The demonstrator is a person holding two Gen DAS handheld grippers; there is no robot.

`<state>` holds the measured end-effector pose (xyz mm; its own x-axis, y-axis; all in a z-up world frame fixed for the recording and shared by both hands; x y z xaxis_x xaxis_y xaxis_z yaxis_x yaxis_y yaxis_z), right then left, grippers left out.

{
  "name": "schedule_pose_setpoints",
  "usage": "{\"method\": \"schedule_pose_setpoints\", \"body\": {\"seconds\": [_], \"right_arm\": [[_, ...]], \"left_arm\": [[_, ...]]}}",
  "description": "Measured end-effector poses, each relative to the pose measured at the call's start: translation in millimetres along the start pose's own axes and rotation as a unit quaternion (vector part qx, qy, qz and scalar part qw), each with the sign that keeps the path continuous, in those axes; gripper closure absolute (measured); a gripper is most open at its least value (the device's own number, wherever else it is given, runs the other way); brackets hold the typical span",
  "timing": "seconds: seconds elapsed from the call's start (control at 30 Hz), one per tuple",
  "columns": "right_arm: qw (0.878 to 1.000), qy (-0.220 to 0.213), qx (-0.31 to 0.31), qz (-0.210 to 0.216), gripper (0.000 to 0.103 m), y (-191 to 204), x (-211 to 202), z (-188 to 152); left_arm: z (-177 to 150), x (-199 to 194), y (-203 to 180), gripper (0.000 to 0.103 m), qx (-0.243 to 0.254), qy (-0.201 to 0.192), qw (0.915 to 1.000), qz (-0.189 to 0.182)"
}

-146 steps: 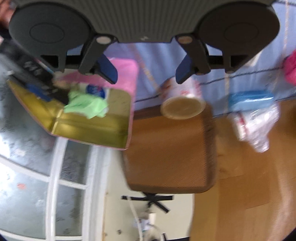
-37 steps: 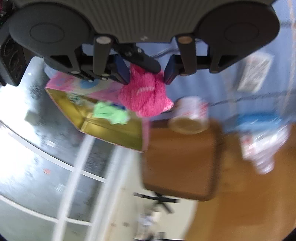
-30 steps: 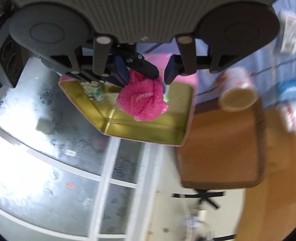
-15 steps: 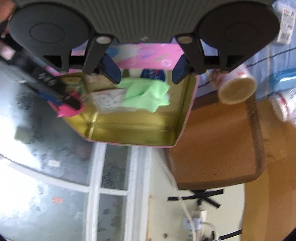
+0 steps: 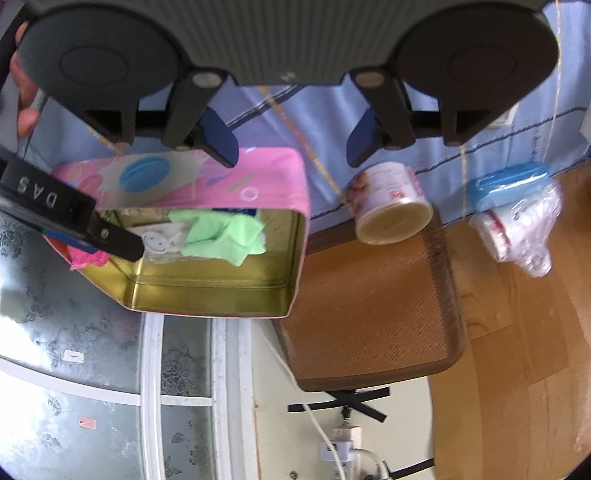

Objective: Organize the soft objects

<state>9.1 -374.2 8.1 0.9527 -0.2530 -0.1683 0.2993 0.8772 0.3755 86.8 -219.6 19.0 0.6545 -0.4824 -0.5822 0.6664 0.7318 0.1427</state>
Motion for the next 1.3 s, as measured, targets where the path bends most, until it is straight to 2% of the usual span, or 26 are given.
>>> {"method": "schedule_pose_setpoints", "body": {"seconds": [0.47, 0.8, 0.97, 1.3], "right_arm": [[0.999, 0.026, -0.036, 0.029, 0.037, 43, 0, -9], [0.996, 0.051, -0.052, 0.046, 0.035, 67, 4, -22], [0.995, 0.072, -0.045, 0.050, 0.034, 70, 4, -29], [0.995, 0.089, -0.031, 0.029, 0.032, 55, -1, -35]], "left_arm": [[-37, -18, 48, 0.035, -0.038, 0.004, 0.9989, 0.028], [-60, -26, 79, 0.029, -0.062, 0.006, 0.9968, 0.050], [-68, -26, 89, 0.029, -0.068, 0.009, 0.9961, 0.055], [-76, -23, 94, 0.025, -0.073, 0.012, 0.9956, 0.058]]}}
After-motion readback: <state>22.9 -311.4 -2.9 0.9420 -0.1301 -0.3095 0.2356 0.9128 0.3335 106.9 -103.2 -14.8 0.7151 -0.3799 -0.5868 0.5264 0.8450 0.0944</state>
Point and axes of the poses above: each gripper's, at about its wrist camera, not at the fingertips, and x roughly the way its jaws point, y to its left, z to its top, the point moved 4 cm from there along x, roughly the way its jaws point, and after that the axes turned 5 degrees about x, right-handed, at the moved point
